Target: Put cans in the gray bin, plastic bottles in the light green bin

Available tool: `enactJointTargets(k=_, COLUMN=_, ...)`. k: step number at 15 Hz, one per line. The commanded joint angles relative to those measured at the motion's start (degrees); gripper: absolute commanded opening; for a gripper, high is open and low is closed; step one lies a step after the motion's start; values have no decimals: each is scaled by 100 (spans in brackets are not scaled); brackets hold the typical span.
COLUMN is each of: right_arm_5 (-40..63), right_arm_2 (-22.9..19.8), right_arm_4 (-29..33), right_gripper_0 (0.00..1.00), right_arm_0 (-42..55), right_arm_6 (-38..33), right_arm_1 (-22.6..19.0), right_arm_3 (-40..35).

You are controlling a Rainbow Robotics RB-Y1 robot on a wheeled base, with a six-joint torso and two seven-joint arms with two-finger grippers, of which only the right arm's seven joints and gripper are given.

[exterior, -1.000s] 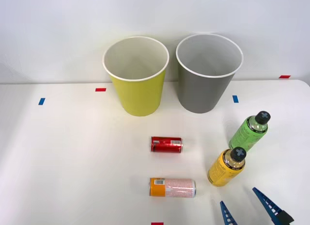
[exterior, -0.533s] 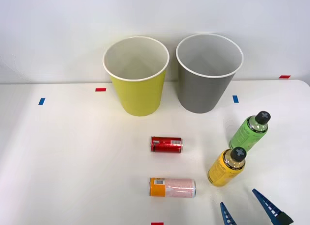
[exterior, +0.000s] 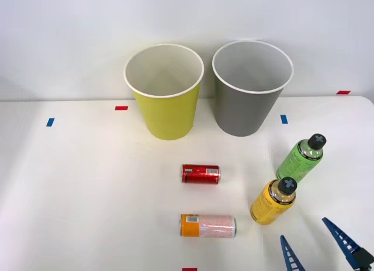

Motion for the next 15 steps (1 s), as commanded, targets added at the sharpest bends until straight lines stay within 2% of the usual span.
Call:
enactJointTargets(k=1, right_arm_5=-123, right_arm_2=1101, right_arm_4=-1974, right_gripper_0=100, right_arm_0=-75, right_arm_6=1730, right_arm_1=-717, right_arm_3=-15)
enactJointTargets(k=2, right_arm_5=-132, right_arm_2=1364, right_arm_4=-2475, right_gripper_0=100, right_arm_0=-154, right_arm_6=2170, right_arm_1=-937, right_arm_3=-59)
enactJointTargets(k=3, right_arm_5=-132, right_arm_2=1514, right_arm_4=-2695, right_gripper_0=100, right_arm_0=-233, right_arm_6=2372, right_arm_1=-1060, right_arm_3=-94)
enactJointTargets(k=6, right_arm_5=-132, right_arm_2=1979, right_arm_4=-3038, right_gripper_0=100, right_arm_0=-576, right_arm_6=2627, right_arm_1=-1315, right_arm_3=-174)
enactJointTargets(k=15, right_arm_5=-132, right_arm_2=2050, right_arm_4=-3135, right_gripper_0=100, right_arm_0=-839, right_arm_6=2644, right_arm_1=-1587, right_arm_3=-182)
